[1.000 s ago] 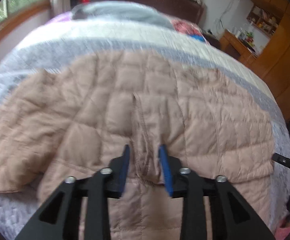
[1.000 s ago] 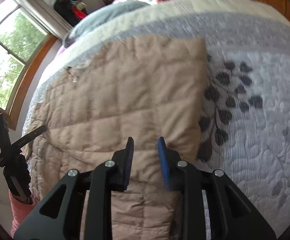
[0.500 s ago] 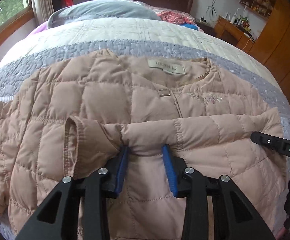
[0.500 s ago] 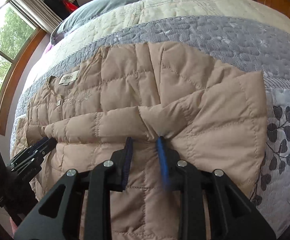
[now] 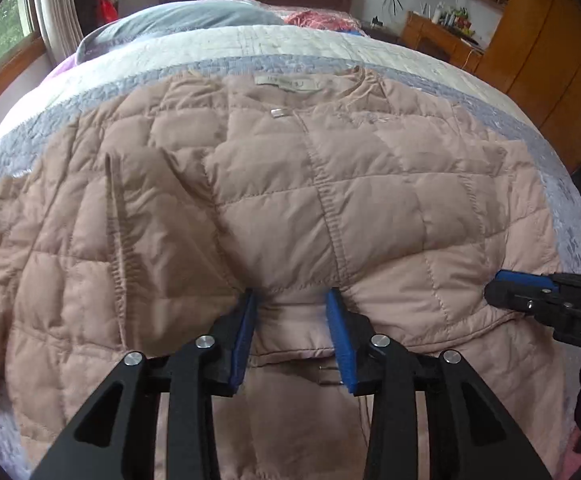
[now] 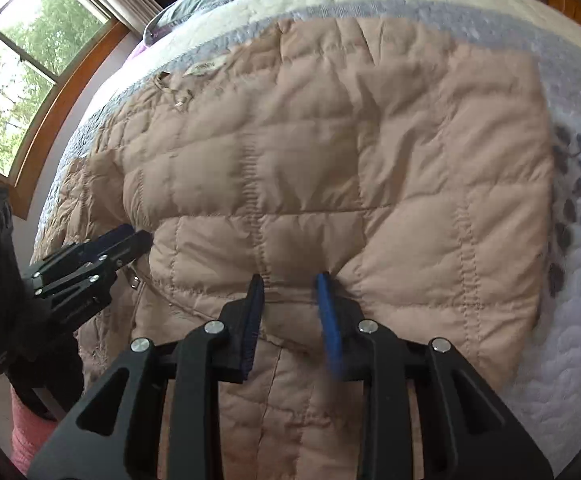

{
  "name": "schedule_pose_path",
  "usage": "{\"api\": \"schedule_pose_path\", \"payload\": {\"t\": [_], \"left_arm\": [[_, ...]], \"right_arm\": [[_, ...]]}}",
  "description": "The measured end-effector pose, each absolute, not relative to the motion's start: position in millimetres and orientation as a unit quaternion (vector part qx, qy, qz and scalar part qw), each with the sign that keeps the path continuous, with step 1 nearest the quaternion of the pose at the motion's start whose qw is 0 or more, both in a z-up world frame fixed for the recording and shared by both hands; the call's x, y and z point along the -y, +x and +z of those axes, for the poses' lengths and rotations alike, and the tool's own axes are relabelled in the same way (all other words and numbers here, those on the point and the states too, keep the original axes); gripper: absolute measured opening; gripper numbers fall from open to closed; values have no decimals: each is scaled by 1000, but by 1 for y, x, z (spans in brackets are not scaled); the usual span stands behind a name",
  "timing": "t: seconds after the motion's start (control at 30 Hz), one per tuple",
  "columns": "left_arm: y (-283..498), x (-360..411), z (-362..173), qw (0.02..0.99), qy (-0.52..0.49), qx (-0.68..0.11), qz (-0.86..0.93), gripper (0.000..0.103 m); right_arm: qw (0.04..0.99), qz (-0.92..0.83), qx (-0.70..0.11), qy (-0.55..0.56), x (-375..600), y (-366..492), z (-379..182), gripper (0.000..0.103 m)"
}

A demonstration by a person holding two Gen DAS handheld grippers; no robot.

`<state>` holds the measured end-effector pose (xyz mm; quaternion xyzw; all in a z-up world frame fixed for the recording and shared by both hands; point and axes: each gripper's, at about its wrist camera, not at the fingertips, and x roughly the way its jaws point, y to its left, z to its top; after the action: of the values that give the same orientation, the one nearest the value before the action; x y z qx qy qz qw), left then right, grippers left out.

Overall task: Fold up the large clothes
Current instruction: 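Move the left tool to the other sleeve and grasp its cuff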

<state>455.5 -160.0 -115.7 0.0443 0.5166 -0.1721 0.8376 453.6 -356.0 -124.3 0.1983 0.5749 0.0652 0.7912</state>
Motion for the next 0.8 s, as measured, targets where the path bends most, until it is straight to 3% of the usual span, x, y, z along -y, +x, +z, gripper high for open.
{"api": "schedule_pose_path", "payload": {"t": [0.17, 0.2, 0.27, 0.37, 0.67, 0.8], "left_arm": [[445, 146, -96, 837, 26, -521, -169, 39], [441, 135, -87, 841, 19, -513, -173, 42], [424, 109, -66, 854, 10, -490, -175, 58], [399, 56, -50, 870, 3, -470, -152, 64], [364, -163, -71, 860, -93, -494, 88, 67], [350, -248, -85, 836, -188, -490, 159, 67]], "right_arm": [[801, 78, -551, 221, 369, 434, -106, 33], [811, 87, -534, 224, 372, 424, -94, 36], [822, 91, -515, 226, 378, 409, -80, 40], [829, 88, -507, 217, 385, 380, -67, 40], [831, 43, -526, 176, 400, 345, -82, 43], [828, 46, -535, 163, 395, 337, -91, 43]]}}
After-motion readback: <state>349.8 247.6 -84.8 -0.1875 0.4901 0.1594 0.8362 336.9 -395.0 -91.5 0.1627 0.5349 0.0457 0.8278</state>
